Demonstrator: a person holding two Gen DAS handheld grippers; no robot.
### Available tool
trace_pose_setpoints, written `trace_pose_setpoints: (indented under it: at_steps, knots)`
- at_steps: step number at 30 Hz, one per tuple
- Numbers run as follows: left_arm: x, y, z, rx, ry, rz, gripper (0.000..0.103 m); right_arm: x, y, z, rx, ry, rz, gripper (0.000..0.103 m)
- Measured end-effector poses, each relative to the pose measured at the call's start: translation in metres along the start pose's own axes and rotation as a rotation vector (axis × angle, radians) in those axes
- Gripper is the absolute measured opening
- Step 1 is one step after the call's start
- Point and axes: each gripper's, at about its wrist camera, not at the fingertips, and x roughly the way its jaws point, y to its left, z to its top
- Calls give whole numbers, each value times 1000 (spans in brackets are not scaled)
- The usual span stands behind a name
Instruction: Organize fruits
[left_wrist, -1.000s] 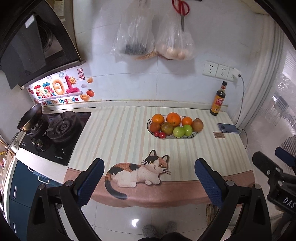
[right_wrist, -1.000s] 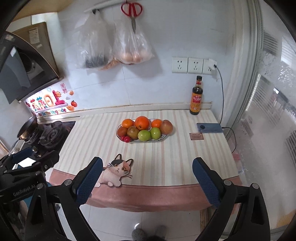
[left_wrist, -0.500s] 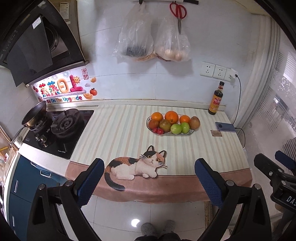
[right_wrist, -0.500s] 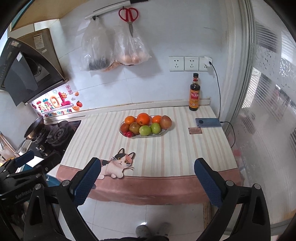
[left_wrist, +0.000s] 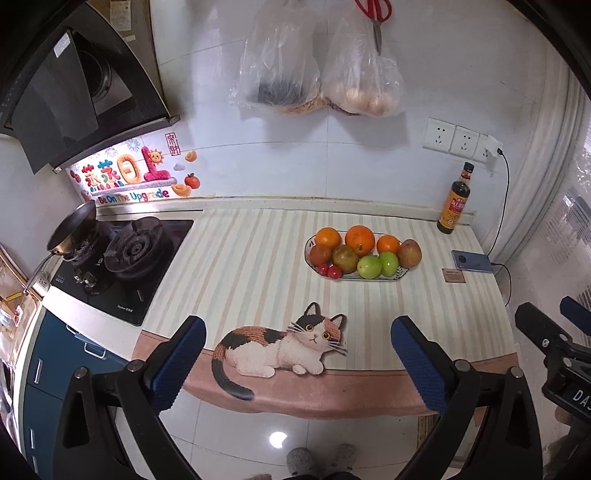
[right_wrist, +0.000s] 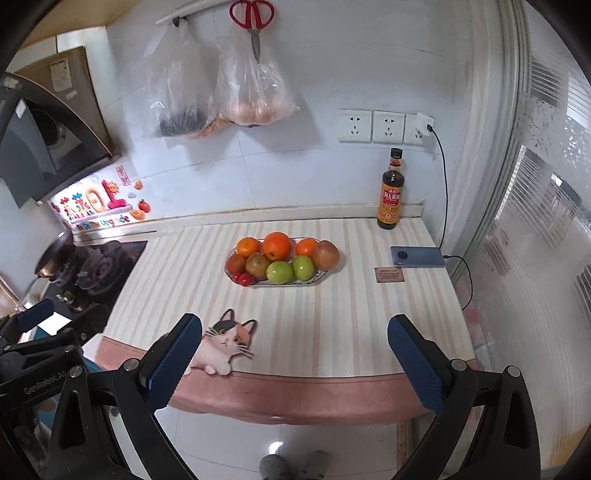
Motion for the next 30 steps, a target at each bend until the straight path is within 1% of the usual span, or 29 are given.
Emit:
trace_pose_setpoints:
  at_steps: [4,12,30]
  knots:
    - [13,2,7,-2,14,13,103,19,2,7,-8,23,-9,103]
    - [27,7,13,-12,46,10,103,39,7,9,-17,49,-18,103]
    - [25,4,10,-7,55,-6,103,42,8,5,-13,60,-21,103]
